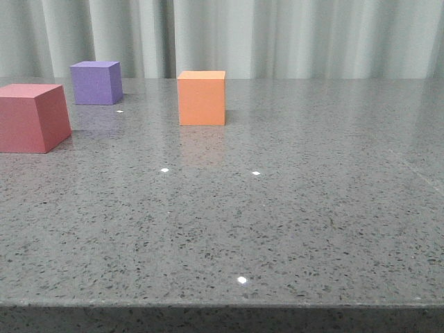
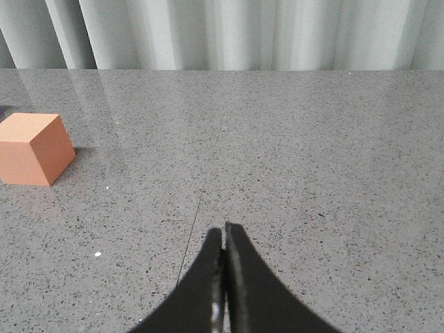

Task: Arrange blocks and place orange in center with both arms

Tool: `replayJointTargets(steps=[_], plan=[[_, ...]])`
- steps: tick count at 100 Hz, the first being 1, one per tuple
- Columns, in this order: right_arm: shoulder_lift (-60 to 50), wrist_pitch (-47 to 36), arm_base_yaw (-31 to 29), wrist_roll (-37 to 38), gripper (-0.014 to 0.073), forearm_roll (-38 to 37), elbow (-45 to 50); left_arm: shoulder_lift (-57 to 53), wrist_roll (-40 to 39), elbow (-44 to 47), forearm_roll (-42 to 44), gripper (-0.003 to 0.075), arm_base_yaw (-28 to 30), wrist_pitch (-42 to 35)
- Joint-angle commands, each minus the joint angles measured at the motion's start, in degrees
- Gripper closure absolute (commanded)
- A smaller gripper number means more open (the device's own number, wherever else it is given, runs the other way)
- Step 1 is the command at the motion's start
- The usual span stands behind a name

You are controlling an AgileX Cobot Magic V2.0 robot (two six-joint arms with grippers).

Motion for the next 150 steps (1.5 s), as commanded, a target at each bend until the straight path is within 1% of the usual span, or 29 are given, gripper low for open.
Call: replayJointTargets(steps=[1, 27, 32, 37, 44, 47, 49, 52, 53, 54, 55, 56, 58, 59, 64, 66, 70, 75, 79, 99, 106, 115, 124, 133, 150], plan=[[-0.02, -3.98, -0.39, -0.03, 0.066, -1.24, -1.52, 2.46, -0.37, -2.51, -0.48, 0.0739, -0.34, -2.29], [-0.02, -3.98, -0.39, -0.03, 0.066, -1.24, -1.52, 6.85, -0.37, -2.51, -0.48, 0.0734, -0.34, -1.59], [-0.02, -3.98, -0.39, -0.03, 0.066, -1.24, -1.52, 7.52, -0.37, -2.51, -0.48, 0.0714, -0.34, -0.76], [-0.02, -3.98, -0.39, -0.03, 0.066, -1.24, -1.52, 8.18, -0.37, -2.51, -0.48, 0.0666, -0.34, 0.12], [-0.02, -3.98, -0.39, -0.03, 0.066, -1.24, -1.52, 9.02, -0.37, -2.51, -0.48, 0.0549, -0.34, 1.45], [-0.02, -3.98, -0.39, -0.03, 0.066, -1.24, -1.52, 9.51, -0.37, -2.51, -0.48, 0.0466, -0.34, 1.88], [-0.02, -3.98, -0.39, -0.03, 0.066, -1.24, -1.52, 9.63, -0.37, -2.51, -0.48, 0.0428, -0.34, 2.05], [-0.02, -3.98, -0.39, -0.03, 0.066, -1.24, -1.52, 9.9, -0.37, -2.51, -0.48, 0.0325, -0.34, 2.33], [-0.02, -3.98, -0.39, -0.03, 0.066, -1.24, -1.52, 9.88, -0.37, -2.51, -0.48, 0.0304, -0.34, 2.33], [-0.02, -3.98, -0.39, -0.03, 0.066, -1.24, -1.52, 10.01, -0.37, -2.51, -0.48, 0.0262, -0.34, 2.33], [-0.02, -3.98, -0.39, -0.03, 0.066, -1.24, -1.52, 10.02, -0.37, -2.51, -0.48, 0.0241, -0.34, 2.33], [-0.02, -3.98, -0.39, -0.03, 0.066, -1.24, -1.52, 10.02, -0.37, -2.51, -0.83, 0.0201, -0.34, 2.33], [-0.02, -3.98, -0.39, -0.03, 0.066, -1.24, -1.52, 10.18, -0.37, -2.51, -1.13, 0.0162, -0.34, 2.33], [-0.02, -3.98, -0.39, -0.03, 0.066, -1.24, -1.52, 10.28, -0.37, -2.51, -1.46, 0.0125, -0.34, 2.22], [-0.02, -3.98, -0.39, -0.03, 0.066, -1.24, -1.52, 10.28, -0.37, -2.51, -2.3, 0.002, -0.34, 2.22], [-0.02, -3.98, -0.39, -0.03, 0.066, -1.24, -1.52, 10.28, -0.37, -2.51, -2.83, -0.0001, -0.34, 2.22], [-0.02, -3.98, -0.39, -0.03, 0.066, -1.24, -1.52, 10.5, -0.37, -2.51, -3.84, 0.0021, -0.34, 2.22], [-0.02, -3.98, -0.39, -0.03, 0.066, -1.24, -1.52, 11.19, -0.37, -2.51, -5.32, 0.007, -0.34, 2.09], [-0.02, -3.98, -0.39, -0.03, 0.066, -1.24, -1.52, 11.58, -0.37, -2.51, -6.66, 0.0085, -0.34, 1.79], [-0.02, -3.98, -0.39, -0.03, 0.066, -1.24, -1.52, 18.07, -0.37, -5.4, -14.87, 0.0087, -0.54, 0.37], [-0.02, -3.98, -0.39, -0.03, 0.066, -1.24, -1.52, 20.76, -0.37, -7.0, -15.42, 0.0087, -2.19, -1.25], [-0.02, -3.98, -0.39, -0.03, 0.066, -1.24, -1.52, 24.64, -1.09, -9.67, -15.48, 0.0087, -5.7, -3.34], [-0.02, -3.98, -0.39, -0.03, 0.066, -1.24, -1.52, 28.98, -4.82, -12.86, -13.14, 0.0088, -9.88, -5.68], [-0.02, -3.98, -0.39, -0.03, 0.066, -1.24, -1.52, 33.41, -9.7, -17.02, -8.15, 0.0088, -14.54, -7.13], [-0.02, -3.98, -0.39, -0.03, 0.066, -1.24, -1.52, 43.67, -16.63, -26.85, 0.33, 0.0089, -22.71, -6.92]])
